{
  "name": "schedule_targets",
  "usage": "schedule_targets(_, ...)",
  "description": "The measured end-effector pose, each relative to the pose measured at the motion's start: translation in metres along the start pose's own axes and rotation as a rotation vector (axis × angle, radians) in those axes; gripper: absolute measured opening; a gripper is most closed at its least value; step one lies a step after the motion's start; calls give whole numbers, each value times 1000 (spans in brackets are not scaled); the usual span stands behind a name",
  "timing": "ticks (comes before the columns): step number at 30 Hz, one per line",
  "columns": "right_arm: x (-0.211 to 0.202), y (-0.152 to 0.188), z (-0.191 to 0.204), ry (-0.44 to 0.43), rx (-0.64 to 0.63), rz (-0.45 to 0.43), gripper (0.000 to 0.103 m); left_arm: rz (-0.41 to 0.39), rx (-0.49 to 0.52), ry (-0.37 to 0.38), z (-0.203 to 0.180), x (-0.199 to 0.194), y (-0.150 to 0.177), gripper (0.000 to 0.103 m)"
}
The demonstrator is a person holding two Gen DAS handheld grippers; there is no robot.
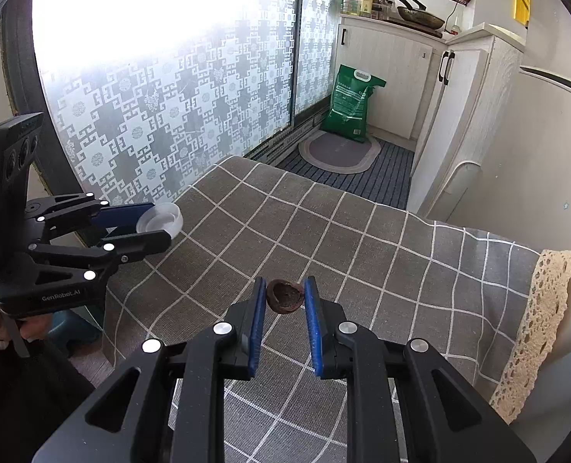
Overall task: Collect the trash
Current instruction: 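Grasp the dark round item with the right gripper while the left gripper holds the lid, then carry lid and dark item over the green bin and open both grippers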
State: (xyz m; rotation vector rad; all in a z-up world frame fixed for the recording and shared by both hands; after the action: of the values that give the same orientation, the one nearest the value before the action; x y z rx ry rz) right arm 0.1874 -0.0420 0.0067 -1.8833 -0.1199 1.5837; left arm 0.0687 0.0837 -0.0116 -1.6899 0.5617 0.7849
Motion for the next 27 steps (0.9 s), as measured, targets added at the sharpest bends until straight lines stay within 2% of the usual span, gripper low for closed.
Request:
schedule_targets(10, 7, -10, 14, -1, -12, 2, 20, 1, -39, -19, 30, -16, 14, 42)
schedule_targets(27, 12, -27, 50, -31, -49, -8, 20, 78, -87, -69, 76, -10, 45, 42)
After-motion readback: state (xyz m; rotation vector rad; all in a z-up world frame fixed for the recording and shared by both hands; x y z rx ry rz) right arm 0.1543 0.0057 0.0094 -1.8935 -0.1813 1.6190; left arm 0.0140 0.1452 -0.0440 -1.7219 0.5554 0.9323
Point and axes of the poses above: each gripper's, at about its wrist camera, not at the fingertips, and x roughly the way its jaws point, z to its left, y to its underside, the point moved 2 cm from there along x, roughly the way its jaws point, and after that the axes turned 11 degrees about z, right-handed, at the moved point
